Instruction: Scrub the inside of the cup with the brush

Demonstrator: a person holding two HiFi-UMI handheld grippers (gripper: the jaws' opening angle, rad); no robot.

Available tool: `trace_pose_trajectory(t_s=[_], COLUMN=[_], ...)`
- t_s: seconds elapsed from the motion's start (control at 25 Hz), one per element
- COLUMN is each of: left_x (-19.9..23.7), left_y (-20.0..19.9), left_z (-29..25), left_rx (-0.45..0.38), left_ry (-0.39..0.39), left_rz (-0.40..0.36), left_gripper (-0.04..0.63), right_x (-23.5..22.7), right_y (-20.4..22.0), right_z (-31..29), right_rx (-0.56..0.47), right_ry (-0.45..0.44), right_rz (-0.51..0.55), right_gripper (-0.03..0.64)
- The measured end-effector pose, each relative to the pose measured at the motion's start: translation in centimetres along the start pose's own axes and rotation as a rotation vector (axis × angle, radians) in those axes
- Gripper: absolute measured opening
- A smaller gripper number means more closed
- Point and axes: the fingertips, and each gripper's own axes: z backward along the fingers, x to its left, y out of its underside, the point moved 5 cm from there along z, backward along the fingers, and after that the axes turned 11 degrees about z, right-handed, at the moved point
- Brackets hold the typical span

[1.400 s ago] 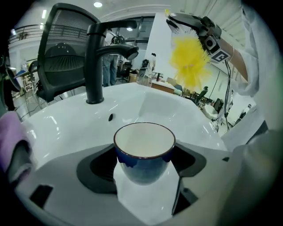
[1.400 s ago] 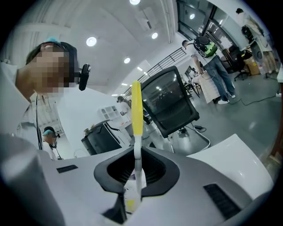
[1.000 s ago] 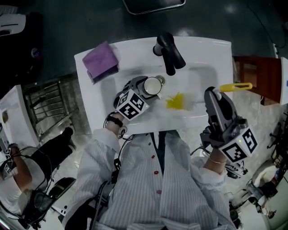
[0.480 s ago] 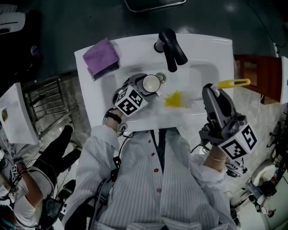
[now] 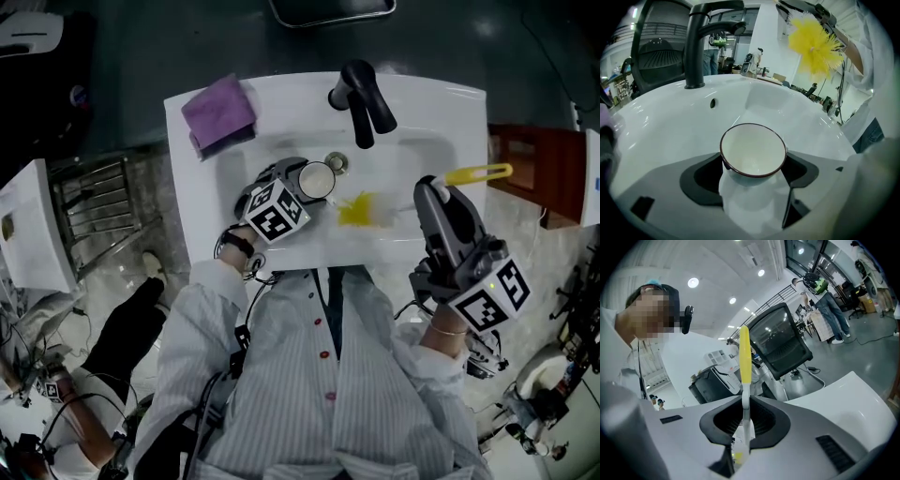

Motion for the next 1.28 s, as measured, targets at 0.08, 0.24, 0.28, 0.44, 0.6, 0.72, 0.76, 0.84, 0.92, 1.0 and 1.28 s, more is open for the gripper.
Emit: trace_pose_trajectory(t_s=[0.08,0.24,0.28,0.44,0.6,0.72,0.76,0.84,0.92,1.0,1.28], left_x=[-0.2,-0.1,-0.1,-0.4,-0.5,-0.8,-1.0,-1.5,-1.7,-1.9,-4.4], left_y=[0.2,0.3,0.3,0.0,-1.2,-2.5,-3.1,-4.6,-5.7,-6.9,-12.1], left_z=[0.0,0.2,0.3,1.3,3.4,5.6,6.6,8.8,10.7,12.6,20.1], left_rx=[0.007,-0.001,0.000,-0.017,-0.058,-0.118,-0.146,-0.213,-0.290,-0.371,-0.679], left_ry=[-0.002,-0.011,-0.015,-0.013,-0.047,-0.079,-0.085,-0.097,-0.121,-0.146,-0.171], left_rz=[0.010,0.041,0.041,0.079,0.095,0.124,0.136,0.165,0.200,0.232,0.301], left_gripper=[0.385,0.385,0.385,0.385,0.385,0.383,0.383,0.383,0.383,0.382,0.314], right_x=[0.2,0.3,0.3,0.6,0.8,1.3,1.6,2.1,2.6,3.0,4.6], right_y=[0.0,-0.1,-0.1,-0.4,-1.4,-2.4,-2.8,-3.6,-4.3,-5.0,-7.8], right_z=[0.0,0.1,0.1,0.5,0.4,0.5,0.5,0.7,0.8,0.8,1.6], right_rx=[0.000,-0.004,-0.005,-0.009,-0.023,-0.034,-0.039,-0.050,-0.060,-0.070,-0.117], right_ry=[-0.005,-0.015,-0.017,-0.029,-0.059,-0.083,-0.091,-0.108,-0.126,-0.142,-0.181], right_rz=[0.000,0.005,0.007,0.010,0.025,0.043,0.050,0.064,0.080,0.098,0.155], right_gripper=[0.060,0.060,0.060,0.060,0.060,0.060,0.060,0.060,0.060,0.060,0.060])
